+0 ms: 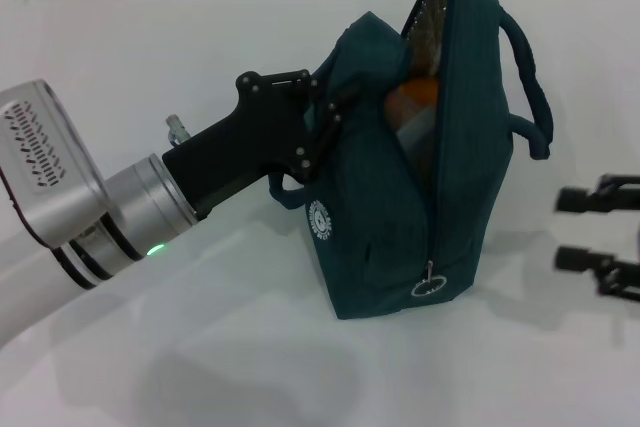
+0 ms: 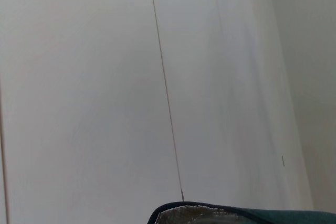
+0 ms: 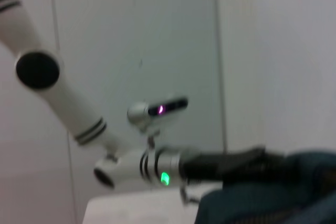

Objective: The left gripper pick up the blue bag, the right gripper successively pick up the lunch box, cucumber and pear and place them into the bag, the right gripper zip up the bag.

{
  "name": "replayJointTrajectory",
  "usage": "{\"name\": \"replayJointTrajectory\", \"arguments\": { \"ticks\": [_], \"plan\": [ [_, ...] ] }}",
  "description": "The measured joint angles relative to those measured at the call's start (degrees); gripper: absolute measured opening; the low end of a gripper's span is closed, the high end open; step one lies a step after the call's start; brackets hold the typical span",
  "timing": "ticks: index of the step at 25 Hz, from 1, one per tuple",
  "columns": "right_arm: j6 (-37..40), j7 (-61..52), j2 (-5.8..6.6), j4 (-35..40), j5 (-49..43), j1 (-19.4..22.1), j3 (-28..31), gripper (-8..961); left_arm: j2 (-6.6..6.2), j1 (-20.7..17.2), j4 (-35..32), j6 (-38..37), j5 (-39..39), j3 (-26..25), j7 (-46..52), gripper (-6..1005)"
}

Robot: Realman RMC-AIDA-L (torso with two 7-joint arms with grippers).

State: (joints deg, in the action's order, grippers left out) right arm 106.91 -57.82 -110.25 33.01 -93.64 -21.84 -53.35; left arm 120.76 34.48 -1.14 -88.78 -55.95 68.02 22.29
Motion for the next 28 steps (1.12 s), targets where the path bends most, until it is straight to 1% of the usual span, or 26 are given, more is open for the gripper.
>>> {"name": "replayJointTrajectory", "arguments": {
  "ticks": [3,6,8,11,14,16,18,21,26,28],
  "plan": [
    [-3.53,-0.38,-1.66,-0.41,-4.21,-1.85,-0.18,493,0.00,-0.02,0.00,0.01,-0.07,0.01,-0.46,110],
    [-7.65,-0.59,-4.22,-0.26,-7.17,-3.20,-0.45,486,0.00,-0.03,0.00,-0.37,-0.10,0.01,-0.77,110],
    [-9.49,-0.80,-5.03,-0.39,-8.21,-4.19,-1.83,481,0.00,-0.06,0.01,-0.70,-0.24,0.02,-0.78,110],
    [-11.92,-2.00,-5.12,-2.49,-8.35,-6.22,-5.19,482,0.00,-0.19,0.01,-0.96,-0.70,0.01,-0.78,110],
    [-14.09,-2.83,-5.18,-5.22,-8.47,-8.35,-6.47,481,0.00,-0.34,0.00,-1.13,-0.86,0.01,-1.18,110],
    [-15.02,-3.59,-5.24,-6.10,-8.51,-9.05,-7.57,481,0.01,-0.45,0.01,-1.14,-0.89,0.01,-1.59,110],
    [-16.63,-4.75,-5.32,-6.31,-8.27,-9.39,-9.41,481,0.01,-0.53,0.01,-1.15,-0.91,0.01,-1.80,110],
    [-18.53,-5.24,-5.52,-6.32,-8.00,-9.48,-10.61,481,0.01,-0.52,0.40,-1.09,-0.91,0.01,-2.43,110],
    [-18.85,-7.19,-5.54,-6.00,-8.03,-9.95,-14.14,482,0.00,-0.56,0.65,-1.20,-0.92,0.10,-2.93,111],
    [-18.46,-7.30,-5.47,-5.27,-7.64,-9.42,-14.06,481,0.00,-0.62,0.67,-1.24,-0.92,0.10,-2.94,111]
  ]
}}
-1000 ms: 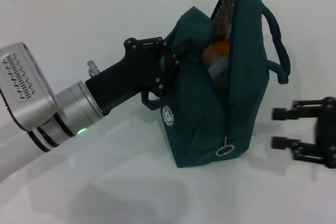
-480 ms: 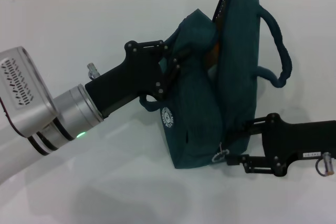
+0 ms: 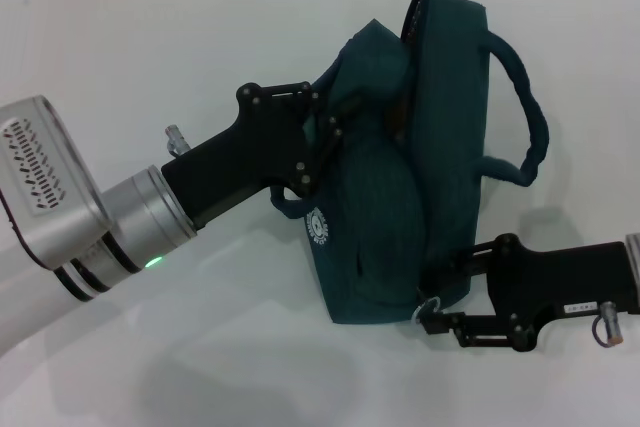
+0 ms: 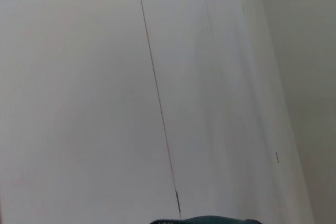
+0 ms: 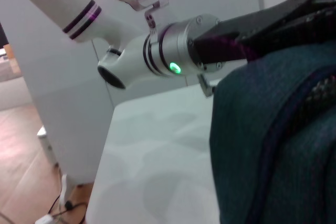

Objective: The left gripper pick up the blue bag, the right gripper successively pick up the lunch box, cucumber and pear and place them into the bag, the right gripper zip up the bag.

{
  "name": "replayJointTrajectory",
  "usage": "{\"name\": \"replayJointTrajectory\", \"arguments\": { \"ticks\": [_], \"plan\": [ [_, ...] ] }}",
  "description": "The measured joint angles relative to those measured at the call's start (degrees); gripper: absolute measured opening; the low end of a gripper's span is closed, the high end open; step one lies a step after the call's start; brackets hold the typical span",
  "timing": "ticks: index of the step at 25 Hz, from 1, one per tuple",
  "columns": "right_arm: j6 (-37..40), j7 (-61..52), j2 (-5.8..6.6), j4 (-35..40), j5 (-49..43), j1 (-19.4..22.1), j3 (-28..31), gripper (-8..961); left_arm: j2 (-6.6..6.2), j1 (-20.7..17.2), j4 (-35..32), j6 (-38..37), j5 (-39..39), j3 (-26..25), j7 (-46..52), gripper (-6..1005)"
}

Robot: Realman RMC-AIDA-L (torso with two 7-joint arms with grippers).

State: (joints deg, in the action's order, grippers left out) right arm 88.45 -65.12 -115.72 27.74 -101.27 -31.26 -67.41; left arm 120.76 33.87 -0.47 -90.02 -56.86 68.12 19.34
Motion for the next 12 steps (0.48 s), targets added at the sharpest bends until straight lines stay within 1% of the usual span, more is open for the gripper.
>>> {"name": "replayJointTrajectory", "arguments": {
  "ticks": [4,10,12],
  "plan": [
    [1.87,0.16,0.36,1.77,1.89,1.43,0.37,479,0.00,-0.13,0.02,-0.06,0.00,0.00,-0.01,111],
    [7.45,-0.82,1.20,8.94,2.27,6.05,0.49,466,0.00,-0.26,0.03,-0.08,0.00,0.00,-0.01,111],
    [8.11,-1.47,1.43,9.86,2.24,6.70,0.49,460,0.00,-0.52,-0.04,-0.08,0.01,0.00,-0.01,111]
  ]
}}
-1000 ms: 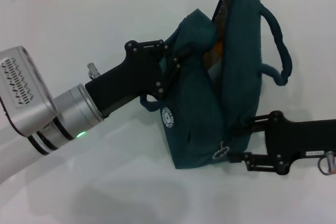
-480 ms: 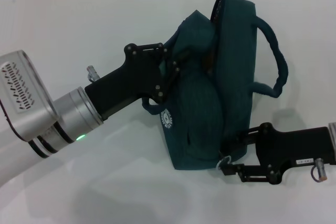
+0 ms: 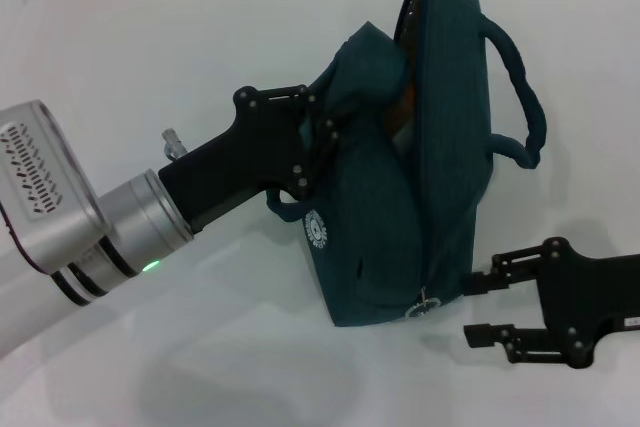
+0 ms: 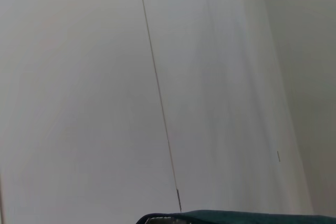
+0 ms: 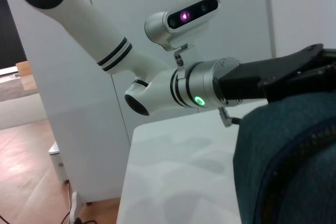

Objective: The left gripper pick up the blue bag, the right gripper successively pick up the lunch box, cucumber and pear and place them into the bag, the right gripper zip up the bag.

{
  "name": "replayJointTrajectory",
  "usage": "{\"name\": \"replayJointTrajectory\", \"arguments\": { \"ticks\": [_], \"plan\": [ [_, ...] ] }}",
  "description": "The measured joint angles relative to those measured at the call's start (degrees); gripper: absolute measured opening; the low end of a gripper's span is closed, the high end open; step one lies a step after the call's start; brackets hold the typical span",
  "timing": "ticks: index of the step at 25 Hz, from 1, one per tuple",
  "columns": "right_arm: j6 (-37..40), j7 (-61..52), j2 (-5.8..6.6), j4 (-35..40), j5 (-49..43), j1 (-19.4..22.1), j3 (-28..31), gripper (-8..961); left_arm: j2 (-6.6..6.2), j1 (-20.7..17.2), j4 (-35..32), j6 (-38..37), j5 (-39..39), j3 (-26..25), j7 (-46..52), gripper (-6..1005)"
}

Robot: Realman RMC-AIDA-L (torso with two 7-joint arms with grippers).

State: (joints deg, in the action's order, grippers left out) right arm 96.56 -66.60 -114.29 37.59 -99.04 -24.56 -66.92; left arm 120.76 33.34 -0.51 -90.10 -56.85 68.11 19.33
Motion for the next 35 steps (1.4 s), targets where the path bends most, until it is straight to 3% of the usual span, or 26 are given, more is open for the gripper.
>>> {"name": "replayJointTrajectory", "arguments": {
  "ticks": [5,13,35],
  "plan": [
    [-0.35,-2.44,0.45,0.25,-0.51,0.67,-0.18,446,0.00,-0.11,-0.17,0.00,-0.02,0.00,0.00,111],
    [-4.52,-2.55,-1.22,-1.14,-3.41,-0.84,-1.48,423,0.00,0.23,-0.23,-0.12,-0.04,0.00,0.01,112],
    [-6.36,-2.57,-1.31,-4.01,-2.58,-4.12,-6.26,361,0.00,0.16,-0.15,-0.17,0.00,0.00,0.01,112]
  ]
}}
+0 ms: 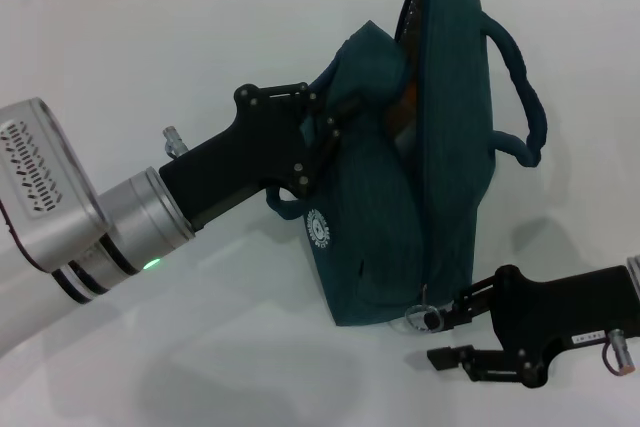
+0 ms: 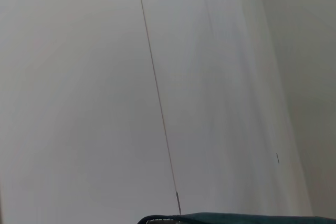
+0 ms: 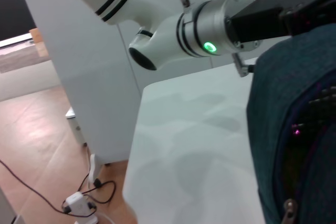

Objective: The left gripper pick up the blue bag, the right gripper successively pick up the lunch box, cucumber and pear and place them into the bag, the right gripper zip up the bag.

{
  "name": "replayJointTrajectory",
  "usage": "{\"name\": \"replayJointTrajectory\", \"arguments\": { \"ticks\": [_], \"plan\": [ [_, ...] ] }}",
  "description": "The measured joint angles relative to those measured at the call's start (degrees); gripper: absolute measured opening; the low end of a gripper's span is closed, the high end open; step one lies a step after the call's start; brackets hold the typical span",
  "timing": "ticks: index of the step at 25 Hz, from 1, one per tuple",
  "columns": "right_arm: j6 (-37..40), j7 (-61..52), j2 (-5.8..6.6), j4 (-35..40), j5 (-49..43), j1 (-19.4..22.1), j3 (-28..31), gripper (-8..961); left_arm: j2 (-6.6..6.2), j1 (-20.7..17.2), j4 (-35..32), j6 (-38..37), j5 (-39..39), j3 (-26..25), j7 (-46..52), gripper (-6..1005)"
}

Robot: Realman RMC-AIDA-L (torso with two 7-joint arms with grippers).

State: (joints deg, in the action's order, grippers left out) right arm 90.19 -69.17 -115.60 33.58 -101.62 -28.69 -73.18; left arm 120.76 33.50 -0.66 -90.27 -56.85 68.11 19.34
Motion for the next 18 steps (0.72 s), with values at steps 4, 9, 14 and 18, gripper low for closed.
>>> {"name": "replayJointTrajectory", "arguments": {
  "ticks": [4,9,14,18],
  "plan": [
    [-1.16,0.00,-0.19,-0.16,1.05,0.08,-0.13,350,0.00,0.12,0.09,0.00,0.00,0.00,0.00,113],
    [-1.71,0.00,-0.48,-0.18,1.43,-0.45,-0.80,338,0.00,0.13,0.04,-0.11,0.00,0.00,0.00,113],
    [-1.90,1.33,-0.50,-0.07,1.90,-0.57,-1.34,300,0.00,-0.17,0.09,-0.81,-0.01,0.00,0.00,113],
    [-1.26,4.55,-0.51,0.10,3.07,-0.07,-1.36,225,0.00,-0.45,0.12,-1.79,-0.02,0.00,0.00,130]
  ]
}}
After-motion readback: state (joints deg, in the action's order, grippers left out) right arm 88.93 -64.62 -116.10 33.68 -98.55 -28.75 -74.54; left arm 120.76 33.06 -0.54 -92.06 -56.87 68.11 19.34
